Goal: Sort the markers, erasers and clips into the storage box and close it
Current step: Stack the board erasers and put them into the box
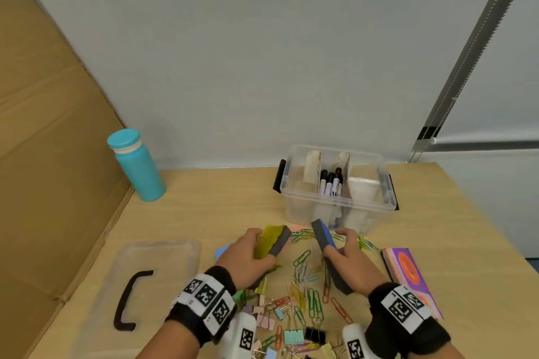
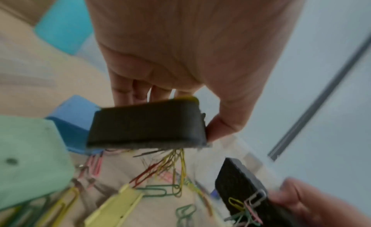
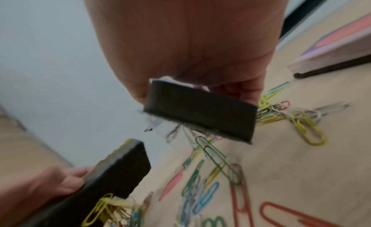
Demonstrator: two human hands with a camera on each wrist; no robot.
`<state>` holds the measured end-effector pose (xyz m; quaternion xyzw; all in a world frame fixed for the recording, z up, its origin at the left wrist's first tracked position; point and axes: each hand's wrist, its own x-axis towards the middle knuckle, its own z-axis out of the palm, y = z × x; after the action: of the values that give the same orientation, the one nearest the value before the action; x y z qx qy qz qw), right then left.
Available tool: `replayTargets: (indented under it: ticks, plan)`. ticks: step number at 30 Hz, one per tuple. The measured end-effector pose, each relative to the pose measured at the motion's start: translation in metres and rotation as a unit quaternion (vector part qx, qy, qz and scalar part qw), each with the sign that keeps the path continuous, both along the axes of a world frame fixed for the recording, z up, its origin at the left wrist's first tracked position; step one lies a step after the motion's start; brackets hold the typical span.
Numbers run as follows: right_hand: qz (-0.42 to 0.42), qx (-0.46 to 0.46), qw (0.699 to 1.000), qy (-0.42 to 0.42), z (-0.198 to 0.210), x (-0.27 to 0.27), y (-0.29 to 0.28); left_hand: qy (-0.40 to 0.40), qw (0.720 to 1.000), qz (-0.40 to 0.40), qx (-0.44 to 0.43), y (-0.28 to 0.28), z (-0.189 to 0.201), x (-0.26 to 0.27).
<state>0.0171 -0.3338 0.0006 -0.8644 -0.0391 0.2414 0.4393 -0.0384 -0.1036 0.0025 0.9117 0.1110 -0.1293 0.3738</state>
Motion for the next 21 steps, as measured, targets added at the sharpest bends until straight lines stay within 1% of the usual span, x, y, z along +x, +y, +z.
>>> replayTargets:
  ticks: [2, 4, 6, 8, 10, 11, 13, 15, 17, 19, 21]
  plan:
    - [-0.026, 0.093, 0.994, 0.042, 0.012, -0.001, -0.001, -0.016, 0.995, 0.024, -0.096, 0.009, 0.007, -0.004]
    - [-0.058, 0.173, 0.981, 0.072, 0.020, 0.004, 0.001, -0.034, 0.981, 0.056, -0.185, 0.017, 0.017, -0.006]
    - [-0.096, 0.252, 0.958, 0.100, 0.026, 0.006, 0.004, -0.045, 0.957, 0.099, -0.267, 0.023, 0.026, -0.005]
    - [-0.117, 0.330, 0.929, 0.120, 0.028, 0.005, 0.007, -0.063, 0.933, 0.133, -0.329, 0.026, 0.036, -0.005]
    - [-0.122, 0.366, 0.912, 0.141, 0.031, 0.001, 0.008, -0.070, 0.910, 0.144, -0.382, 0.029, 0.043, -0.006]
    - [-0.118, 0.365, 0.912, 0.146, 0.031, -0.002, 0.008, -0.071, 0.905, 0.142, -0.394, 0.030, 0.045, -0.007]
    - [-0.101, 0.327, 0.930, 0.138, 0.034, -0.003, 0.010, -0.075, 0.904, 0.132, -0.400, 0.031, 0.050, -0.010]
    - [-0.060, 0.273, 0.955, 0.102, 0.037, -0.004, 0.014, -0.087, 0.910, 0.128, -0.384, 0.028, 0.058, -0.011]
    - [-0.008, 0.224, 0.973, 0.051, 0.039, -0.006, 0.016, -0.115, 0.920, 0.124, -0.354, 0.025, 0.061, -0.010]
    - [0.022, 0.197, 0.980, 0.013, 0.039, -0.006, 0.016, -0.135, 0.917, 0.129, -0.351, 0.023, 0.061, -0.006]
    - [0.034, 0.194, 0.980, -0.019, 0.044, -0.008, 0.016, -0.145, 0.911, 0.138, -0.361, 0.021, 0.056, -0.003]
